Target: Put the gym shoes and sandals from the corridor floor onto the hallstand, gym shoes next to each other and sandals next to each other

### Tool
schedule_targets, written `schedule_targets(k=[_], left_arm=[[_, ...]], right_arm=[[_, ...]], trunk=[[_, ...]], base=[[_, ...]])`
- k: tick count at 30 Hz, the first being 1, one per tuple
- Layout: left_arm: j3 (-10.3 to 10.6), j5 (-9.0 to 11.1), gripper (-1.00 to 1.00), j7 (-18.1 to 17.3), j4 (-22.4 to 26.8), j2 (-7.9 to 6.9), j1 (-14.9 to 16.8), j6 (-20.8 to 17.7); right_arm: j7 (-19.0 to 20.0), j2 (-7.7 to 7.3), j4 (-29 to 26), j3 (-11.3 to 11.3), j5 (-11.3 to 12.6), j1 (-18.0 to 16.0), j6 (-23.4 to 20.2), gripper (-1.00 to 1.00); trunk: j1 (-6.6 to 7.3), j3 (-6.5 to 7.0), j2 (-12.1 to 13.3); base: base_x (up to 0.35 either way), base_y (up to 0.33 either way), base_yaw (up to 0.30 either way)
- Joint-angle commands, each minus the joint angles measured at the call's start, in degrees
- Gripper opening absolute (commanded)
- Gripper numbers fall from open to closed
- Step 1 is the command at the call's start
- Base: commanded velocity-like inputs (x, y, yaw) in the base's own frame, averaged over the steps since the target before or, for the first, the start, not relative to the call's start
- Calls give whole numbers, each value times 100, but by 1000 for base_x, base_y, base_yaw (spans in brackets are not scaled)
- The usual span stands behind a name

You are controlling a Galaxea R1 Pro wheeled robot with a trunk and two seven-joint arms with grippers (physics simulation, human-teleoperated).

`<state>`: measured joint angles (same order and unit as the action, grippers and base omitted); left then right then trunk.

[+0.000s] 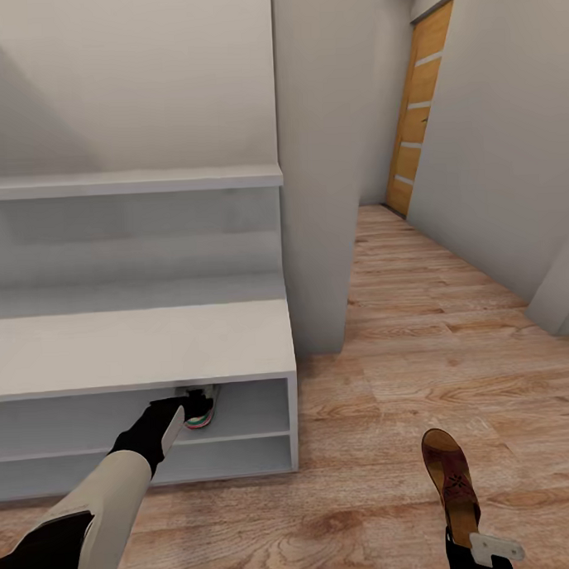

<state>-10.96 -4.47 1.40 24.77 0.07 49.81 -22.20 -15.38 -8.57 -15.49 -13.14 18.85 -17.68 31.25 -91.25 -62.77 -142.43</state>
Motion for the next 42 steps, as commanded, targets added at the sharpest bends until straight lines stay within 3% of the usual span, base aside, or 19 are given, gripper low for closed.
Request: schedule_targets(k=[1, 23, 26, 29, 32, 33, 34, 36, 38, 40, 42], left_arm=[[-28, -45, 100, -8, 10, 4, 2, -30], [-37, -48, 100, -15, 10, -22, -15, -22], [-39, -39, 100, -28, 3, -74, -120, 204], [-68, -8, 100, -189, 0, -251, -599, 759], [-111, 17, 100, -661, -5, -574, -1155, 1353], [-129, 46, 100, -943, -9, -751, -1414, 1696], [-139, 66, 100, -1037, -12, -812, -1496, 1812], [-235, 235, 100, -1419, -43, -1045, -1808, 2224], [-312, 359, 100, -1628, -60, -1156, -1964, 2376], [-501, 687, 100, -2215, -81, -1409, -2384, 2621], [-580, 839, 100, -2548, -87, -1534, -2615, 2766]], right_arm=[[-36, -4, -2, -49, 31, -2, 12, -100], [-36, -4, 2, -49, 31, 1, 12, -100], [-36, -4, 2, -49, 28, 1, 11, -100], [-36, -10, 2, -49, 26, 2, 10, -100], [-36, -8, 7, -49, 23, 2, 10, -100], [-36, -6, 9, -49, 23, 2, 11, -100], [-36, -7, 9, -49, 23, 2, 12, -100], [-36, -6, 10, -50, 22, 2, 10, -100], [-36, -7, 12, -53, 22, 2, 9, -100], [-33, -5, 16, -56, 18, 2, 7, -100], [-30, -4, 18, -61, 16, 2, 10, -100]], trunk=[[1, -5, -2], [1, -5, -2], [1, -5, -2], [1, -5, -2], [1, -5, -2], [1, -5, -2], [1, -5, -2], [1, -5, -2], [1, -5, -2], [1, -5, -2], [1, -5, -2]], base=[[-21, 0, 0], [-299, 40, 0], [-321, 161, 0], [-291, 199, 0], [-188, 249, 0], [-65, 287, 0], [-52, 291, 0], [-27, 299, 0], [-15, 303, 0], [-7, 306, 0], [-3, 307, 0]])
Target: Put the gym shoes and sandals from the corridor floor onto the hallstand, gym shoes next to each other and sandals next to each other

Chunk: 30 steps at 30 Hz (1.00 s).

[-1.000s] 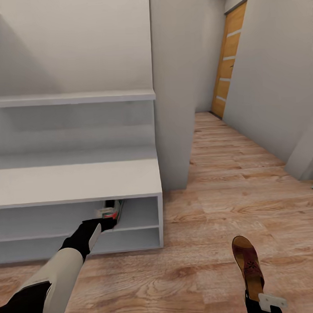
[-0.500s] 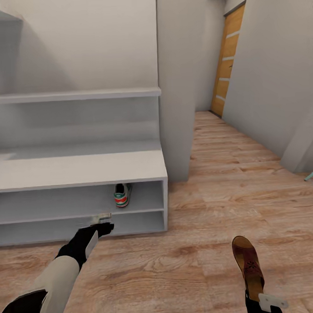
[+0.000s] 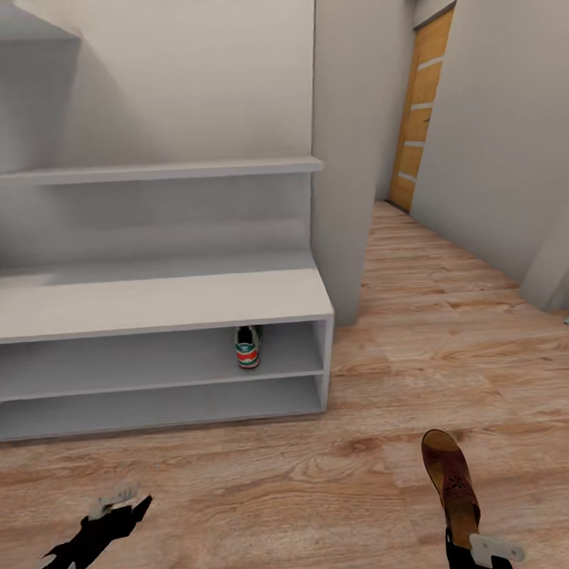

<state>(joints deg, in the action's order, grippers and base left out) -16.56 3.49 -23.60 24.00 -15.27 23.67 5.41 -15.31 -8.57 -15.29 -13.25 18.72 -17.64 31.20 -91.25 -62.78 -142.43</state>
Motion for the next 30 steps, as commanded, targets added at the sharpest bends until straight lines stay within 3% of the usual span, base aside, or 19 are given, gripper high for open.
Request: schedule_targets(k=[1, 5, 8, 30], left_arm=[[-64, 121, 100, -238, -17, -65, -150, 189], [-142, 256, 100, -540, -59, -145, -588, 864], [-158, 286, 100, -637, -74, -147, -795, 1105], [-154, 295, 100, -1036, -211, -121, -890, 1217]], right_arm=[[-35, -8, -2, -52, 28, -3, 14, -100], [-27, -12, 12, -54, 21, -3, 14, -100], [-25, -9, 14, -59, 17, -3, 13, -100], [-33, 39, 16, -64, 9, -3, 18, -100]], trunk=[[1, -4, -2], [1, -4, -2], [1, -4, -2], [1, -4, -2]], base=[[-1, 307, 0], [-1, 308, 0], [2, 308, 0], [69, 318, 0]])
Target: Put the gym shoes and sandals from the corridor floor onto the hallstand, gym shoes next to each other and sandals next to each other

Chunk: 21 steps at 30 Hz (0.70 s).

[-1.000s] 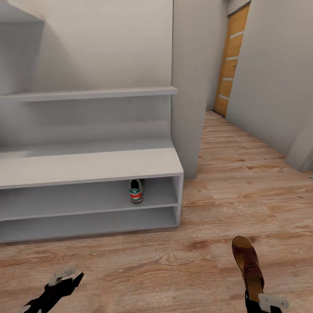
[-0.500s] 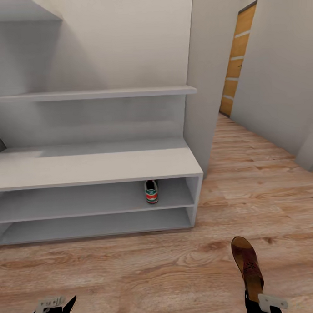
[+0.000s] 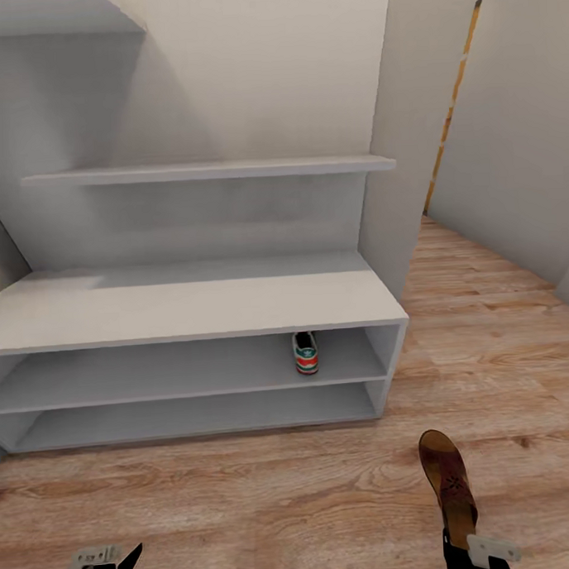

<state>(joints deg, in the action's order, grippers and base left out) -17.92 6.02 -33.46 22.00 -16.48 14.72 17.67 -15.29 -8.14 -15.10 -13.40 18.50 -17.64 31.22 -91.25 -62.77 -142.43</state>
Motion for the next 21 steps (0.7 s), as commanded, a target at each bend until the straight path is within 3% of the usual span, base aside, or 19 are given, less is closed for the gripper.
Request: schedule_targets(k=[1, 9, 21], left_arm=[[-18, 43, 100, -81, -11, 0, 5, -11], [-33, 44, 100, -435, -13, -3, 5, -19], [-63, 33, 100, -479, -38, -11, 5, -10]], right_arm=[[-35, -4, -2, -48, 31, -3, 16, -100], [-35, -3, -2, -48, 27, -5, 16, -100], [-35, -3, 2, -48, 23, -3, 16, -100]], trunk=[[1, -5, -2], [1, -5, -2], [1, -5, -2]], base=[[4, 325, 0], [1, 325, 0], [-5, 325, 0]])
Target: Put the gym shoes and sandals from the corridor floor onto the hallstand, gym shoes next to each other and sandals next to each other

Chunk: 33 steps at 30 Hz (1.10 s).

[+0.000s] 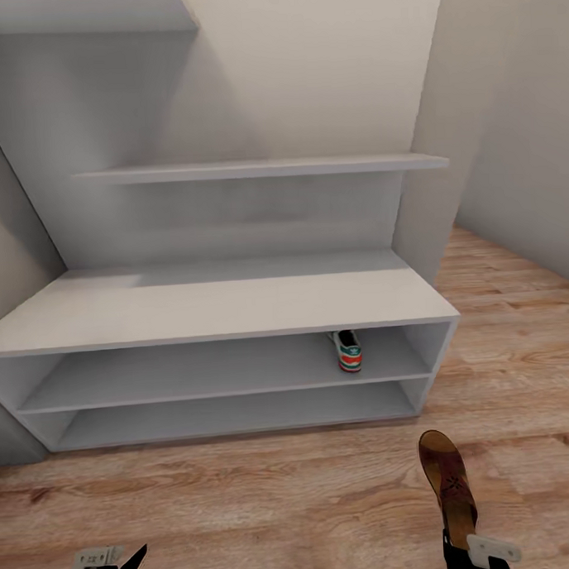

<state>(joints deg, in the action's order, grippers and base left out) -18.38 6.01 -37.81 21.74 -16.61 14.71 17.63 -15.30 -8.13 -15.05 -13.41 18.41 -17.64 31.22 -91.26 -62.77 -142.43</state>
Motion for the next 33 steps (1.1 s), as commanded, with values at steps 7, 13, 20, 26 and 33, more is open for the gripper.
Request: schedule_targets(k=[7, 13, 20, 26, 33], left_arm=[[-60, 32, 100, -49, -55, 0, 5, -5], [-69, 32, 100, -51, -63, 0, 5, -5], [-69, 32, 100, -50, -64, 0, 5, -5], [-69, 32, 100, -45, -64, 0, 5, -5], [-69, 32, 100, -42, -64, 0, 5, -5]], right_arm=[[-35, -5, -2, -48, 31, -3, 16, -100], [-35, -5, 2, -48, 31, -3, 16, -100], [-35, -5, 2, -48, 31, -3, 16, -100], [-30, -11, 5, -48, 31, -5, 16, -100], [-27, -5, 7, -48, 31, -3, 16, -100]], trunk=[[2, -5, -2], [2, -5, -2], [2, -5, -2], [2, -5, -2], [2, -5, -2]], base=[[-73, 324, 0], [-95, 323, 0], [-98, 322, 0], [-107, 318, 0], [-173, 285, 0]])
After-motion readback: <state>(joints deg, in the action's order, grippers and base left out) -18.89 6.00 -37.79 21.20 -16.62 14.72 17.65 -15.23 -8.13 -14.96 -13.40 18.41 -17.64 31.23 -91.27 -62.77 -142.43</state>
